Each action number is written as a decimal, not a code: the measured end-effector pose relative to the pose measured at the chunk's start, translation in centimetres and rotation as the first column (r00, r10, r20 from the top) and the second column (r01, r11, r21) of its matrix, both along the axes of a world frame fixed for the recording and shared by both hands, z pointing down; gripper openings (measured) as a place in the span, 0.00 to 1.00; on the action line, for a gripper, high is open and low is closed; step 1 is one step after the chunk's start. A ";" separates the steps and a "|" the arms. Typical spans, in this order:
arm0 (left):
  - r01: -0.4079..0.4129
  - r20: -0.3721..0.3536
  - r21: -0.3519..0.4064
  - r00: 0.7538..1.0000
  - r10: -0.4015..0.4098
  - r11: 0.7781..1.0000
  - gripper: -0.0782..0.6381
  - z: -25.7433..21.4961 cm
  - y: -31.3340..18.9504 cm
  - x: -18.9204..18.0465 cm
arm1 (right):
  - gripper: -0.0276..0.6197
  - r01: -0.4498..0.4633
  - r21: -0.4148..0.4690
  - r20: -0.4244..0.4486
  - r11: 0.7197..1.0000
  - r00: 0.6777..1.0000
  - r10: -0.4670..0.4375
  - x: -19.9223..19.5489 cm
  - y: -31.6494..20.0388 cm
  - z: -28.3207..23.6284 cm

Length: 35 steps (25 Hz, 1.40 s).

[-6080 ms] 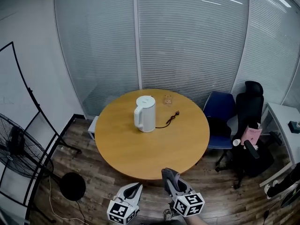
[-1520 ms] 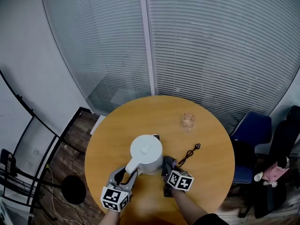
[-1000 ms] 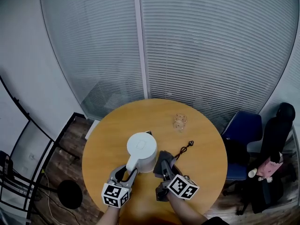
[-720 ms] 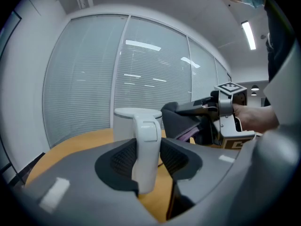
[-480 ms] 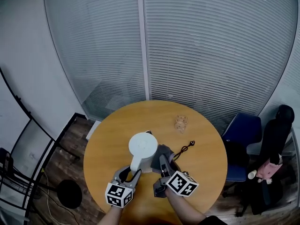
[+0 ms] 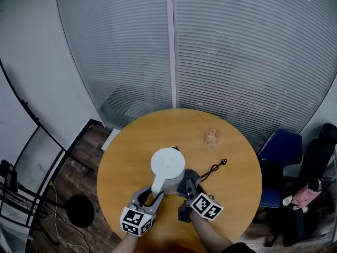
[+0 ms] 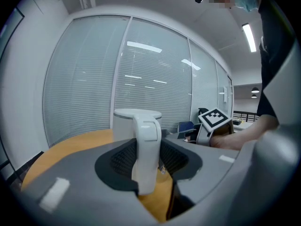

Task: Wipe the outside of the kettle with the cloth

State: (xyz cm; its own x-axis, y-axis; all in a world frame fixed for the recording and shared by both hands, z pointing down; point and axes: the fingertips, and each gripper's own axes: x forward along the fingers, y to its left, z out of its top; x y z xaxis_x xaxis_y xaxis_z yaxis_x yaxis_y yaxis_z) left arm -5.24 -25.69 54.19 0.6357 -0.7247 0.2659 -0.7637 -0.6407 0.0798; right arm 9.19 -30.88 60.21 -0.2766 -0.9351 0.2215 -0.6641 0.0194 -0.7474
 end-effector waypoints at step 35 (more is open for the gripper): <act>-0.032 -0.020 -0.026 0.999 0.031 0.999 0.34 0.1 0.8 0.9 | 0.18 -0.059 0.036 0.220 0.998 0.974 0.050 0.2 3.1 -5.0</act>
State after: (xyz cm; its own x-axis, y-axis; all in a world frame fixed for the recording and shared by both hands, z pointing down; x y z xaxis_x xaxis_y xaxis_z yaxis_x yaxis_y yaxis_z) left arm -4.30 -24.93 54.28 0.6632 -0.6972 0.2722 -0.7414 -0.6618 0.1113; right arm 9.37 -27.82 55.25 -0.2621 -0.9573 0.1218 -0.4852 0.0216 -0.8741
